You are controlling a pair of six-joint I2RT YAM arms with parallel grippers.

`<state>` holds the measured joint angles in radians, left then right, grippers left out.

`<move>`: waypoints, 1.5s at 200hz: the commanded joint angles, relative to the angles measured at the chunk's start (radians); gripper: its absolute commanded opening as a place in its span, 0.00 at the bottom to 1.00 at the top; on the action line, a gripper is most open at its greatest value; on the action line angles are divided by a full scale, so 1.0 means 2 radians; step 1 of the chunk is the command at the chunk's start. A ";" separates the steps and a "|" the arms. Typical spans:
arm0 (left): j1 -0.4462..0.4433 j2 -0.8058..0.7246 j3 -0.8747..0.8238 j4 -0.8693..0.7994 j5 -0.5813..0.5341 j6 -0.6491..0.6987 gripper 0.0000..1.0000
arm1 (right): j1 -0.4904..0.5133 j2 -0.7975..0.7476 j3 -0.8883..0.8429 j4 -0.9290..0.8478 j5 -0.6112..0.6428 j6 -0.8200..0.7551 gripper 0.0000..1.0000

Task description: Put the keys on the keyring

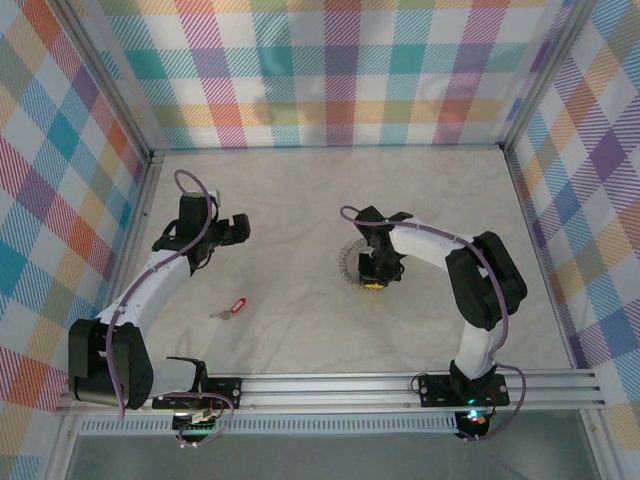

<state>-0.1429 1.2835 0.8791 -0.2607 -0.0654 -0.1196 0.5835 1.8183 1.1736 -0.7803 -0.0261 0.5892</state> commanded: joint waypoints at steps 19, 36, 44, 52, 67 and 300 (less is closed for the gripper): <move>-0.004 -0.003 0.006 -0.003 0.002 -0.006 1.00 | 0.002 -0.005 -0.005 0.015 -0.007 -0.012 0.12; -0.004 -0.002 0.007 -0.002 0.006 -0.009 1.00 | 0.002 0.000 -0.003 0.014 -0.007 -0.013 0.12; -0.004 -0.003 0.007 -0.002 0.006 -0.009 1.00 | 0.002 0.001 -0.003 0.014 -0.006 -0.014 0.12; -0.004 -0.004 0.007 -0.002 0.005 -0.008 1.00 | 0.002 0.001 -0.003 0.015 -0.004 -0.014 0.12; -0.004 -0.005 0.007 -0.002 0.004 -0.008 1.00 | 0.002 0.001 -0.003 0.014 -0.002 -0.015 0.12; -0.105 -0.021 0.023 0.118 0.370 0.193 1.00 | 0.001 -0.277 -0.149 0.234 -0.166 -0.487 0.00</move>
<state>-0.2905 1.2308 0.8799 0.0116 0.5591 0.0750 0.5831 1.3212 0.8600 -0.3958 -0.2783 -0.1936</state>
